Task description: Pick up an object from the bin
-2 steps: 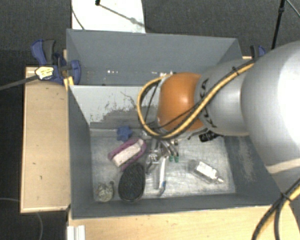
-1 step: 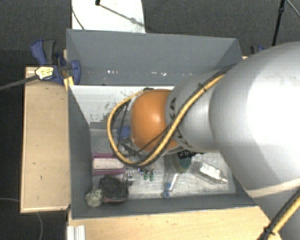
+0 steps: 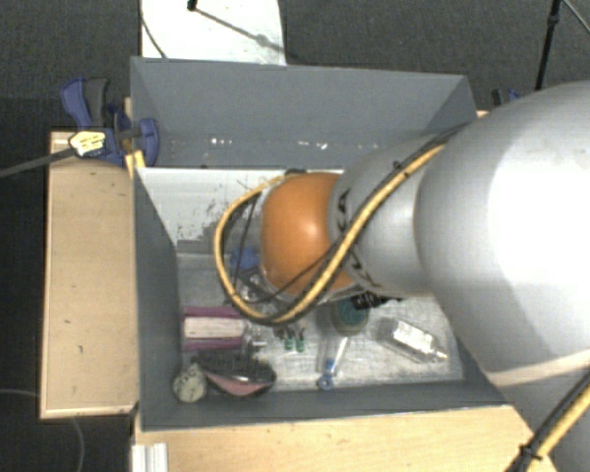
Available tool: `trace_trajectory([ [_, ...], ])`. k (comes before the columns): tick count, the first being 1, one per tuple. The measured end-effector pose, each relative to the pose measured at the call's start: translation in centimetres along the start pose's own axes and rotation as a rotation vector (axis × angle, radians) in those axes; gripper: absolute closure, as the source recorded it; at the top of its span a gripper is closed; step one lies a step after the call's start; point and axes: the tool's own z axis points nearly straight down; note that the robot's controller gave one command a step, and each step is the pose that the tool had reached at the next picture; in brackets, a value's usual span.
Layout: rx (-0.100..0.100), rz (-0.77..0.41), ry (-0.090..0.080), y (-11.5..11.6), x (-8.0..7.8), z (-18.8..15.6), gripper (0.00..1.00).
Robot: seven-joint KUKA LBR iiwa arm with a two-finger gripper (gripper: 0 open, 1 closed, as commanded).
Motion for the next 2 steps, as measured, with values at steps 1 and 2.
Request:
trace_trajectory([
  [1,0.000,-0.421,0.005,-8.2,-3.2,-11.5,1.00],
  [2,-0.001,-0.585,0.006,-10.8,-2.9,-12.7,1.00],
])
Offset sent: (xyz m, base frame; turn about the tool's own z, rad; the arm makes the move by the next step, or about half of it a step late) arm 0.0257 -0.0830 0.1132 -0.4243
